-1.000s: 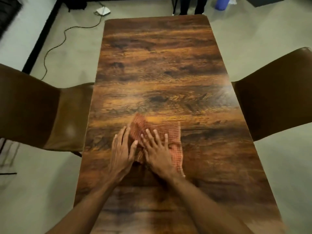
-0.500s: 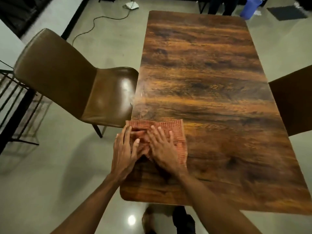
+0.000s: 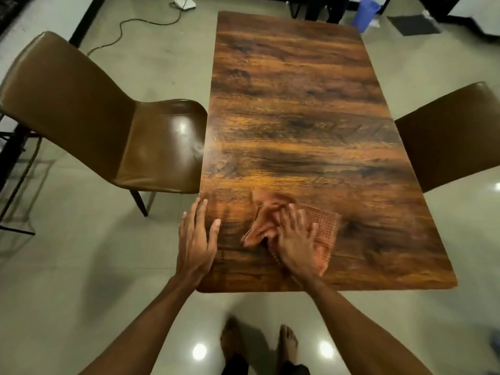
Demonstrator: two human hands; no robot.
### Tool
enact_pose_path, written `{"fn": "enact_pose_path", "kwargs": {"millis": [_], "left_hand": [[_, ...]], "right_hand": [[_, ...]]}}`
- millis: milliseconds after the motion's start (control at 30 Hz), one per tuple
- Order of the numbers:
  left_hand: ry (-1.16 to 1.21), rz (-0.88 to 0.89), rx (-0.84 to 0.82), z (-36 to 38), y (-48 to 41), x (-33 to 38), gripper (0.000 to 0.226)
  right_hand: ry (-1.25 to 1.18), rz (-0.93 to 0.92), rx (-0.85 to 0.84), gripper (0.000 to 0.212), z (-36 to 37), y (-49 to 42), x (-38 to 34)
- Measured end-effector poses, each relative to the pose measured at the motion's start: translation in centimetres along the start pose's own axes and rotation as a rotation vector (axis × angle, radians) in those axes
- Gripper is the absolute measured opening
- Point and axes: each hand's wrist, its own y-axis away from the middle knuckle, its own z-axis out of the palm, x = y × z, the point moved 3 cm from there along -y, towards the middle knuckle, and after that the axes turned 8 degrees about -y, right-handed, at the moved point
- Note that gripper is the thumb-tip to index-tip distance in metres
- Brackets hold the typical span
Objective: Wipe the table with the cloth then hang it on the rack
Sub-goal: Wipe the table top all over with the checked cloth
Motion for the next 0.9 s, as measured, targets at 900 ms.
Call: {"fn": "enact_pose_path", "kwargs": {"millis": [900], "left_hand": [[-0.042, 0.091, -0.076, 8.8, 3.9, 14.9, 0.064]], "right_hand": [[0.018, 0.223, 0.099, 0.067, -6.2, 8.9, 22.8]]}}
